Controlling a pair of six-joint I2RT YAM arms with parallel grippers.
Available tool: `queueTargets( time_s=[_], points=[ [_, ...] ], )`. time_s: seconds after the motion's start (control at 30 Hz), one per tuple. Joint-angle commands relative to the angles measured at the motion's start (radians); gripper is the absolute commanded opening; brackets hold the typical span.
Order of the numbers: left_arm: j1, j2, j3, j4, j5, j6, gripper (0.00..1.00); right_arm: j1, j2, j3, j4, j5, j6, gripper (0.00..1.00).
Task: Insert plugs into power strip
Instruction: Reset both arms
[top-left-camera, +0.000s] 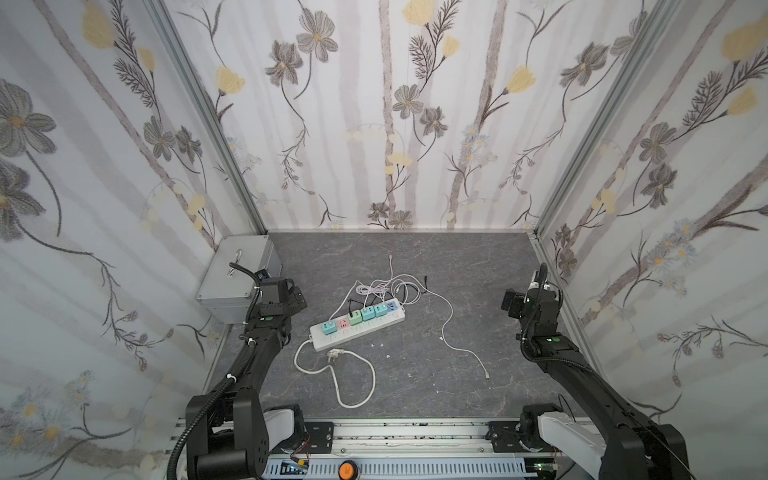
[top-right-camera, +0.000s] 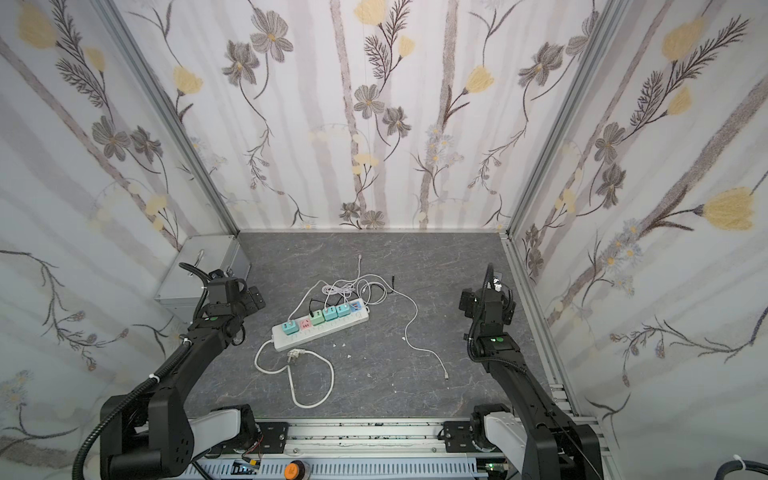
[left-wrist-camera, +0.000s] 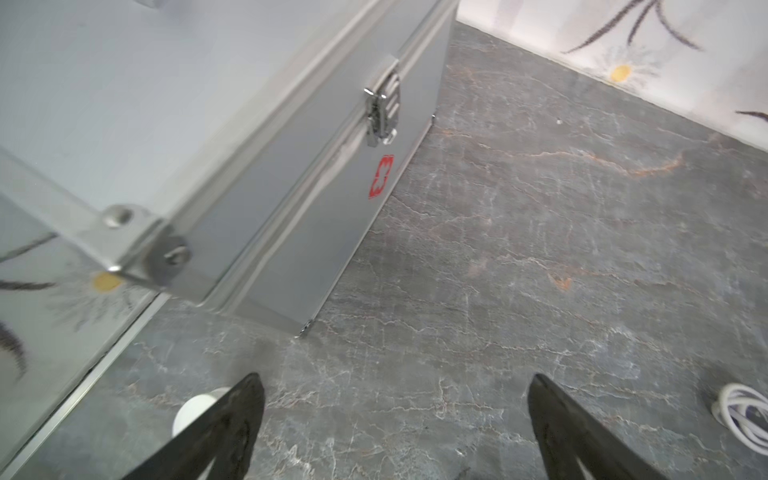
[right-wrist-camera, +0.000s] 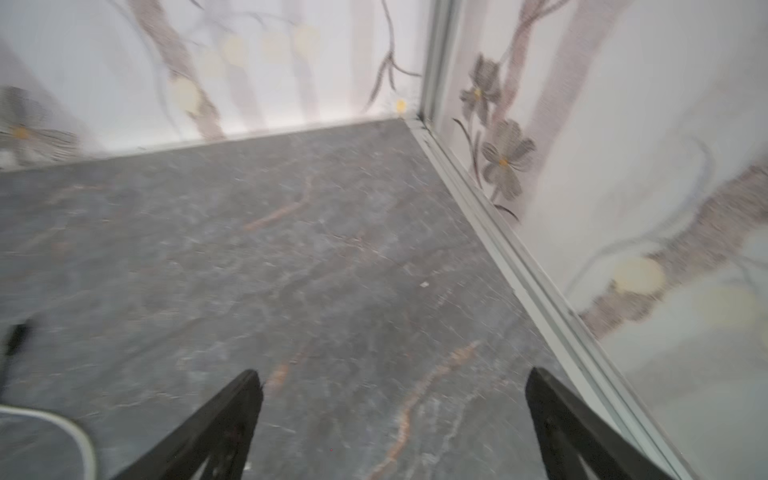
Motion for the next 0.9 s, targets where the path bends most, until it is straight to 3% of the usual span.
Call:
queueTargets(
  time_s=[0.0, 0.23, 0.33, 0.43, 0.5, 0.6, 0.63, 0.73, 0.87],
  points=[
    [0.006, 0.035, -0.042, 0.136, 0.117, 0.073, 1.0, -0.066, 0.01, -0.019, 0.091, -0.031, -0.027, 0.99],
    [0.007, 0.153, -0.163, 0.497, 0.251, 0.13, 1.0, -0.112, 0.123, 0.008, 0.265, -0.387, -0.074, 0.99],
    [-0.001, 0.21, -0.176, 0.666, 0.256, 0.147, 1.0, -0.113, 0.179, -0.017, 0.453, -0.48, -0.073, 0.99],
    [-0.01, 0.269, -0.159, 0.712, 0.246, 0.138, 1.0, -0.103, 0.289, -0.04, 0.606, -0.577, -0.106, 0.99],
    [-0.04, 0.278, -0.167, 0.727, 0.218, 0.164, 1.0, -0.089, 0.341, -0.077, 0.736, -0.568, -0.117, 0.99],
    [-0.108, 0.356, -0.262, 0.99, 0.113, 0.221, 1.0, -0.089, 0.317, -0.059, 0.658, -0.473, -0.085, 0.99],
    [-0.128, 0.343, -0.263, 0.951, 0.042, 0.215, 1.0, -0.083, 0.325, -0.067, 0.69, -0.461, -0.092, 0.99],
    [-0.124, 0.344, -0.262, 0.957, 0.011, 0.198, 1.0, -0.053, 0.326, -0.08, 0.716, -0.351, -0.093, 0.99],
    [-0.121, 0.353, -0.27, 0.989, -0.01, 0.193, 1.0, -0.053, 0.326, -0.08, 0.715, -0.349, -0.091, 0.99]
  ],
)
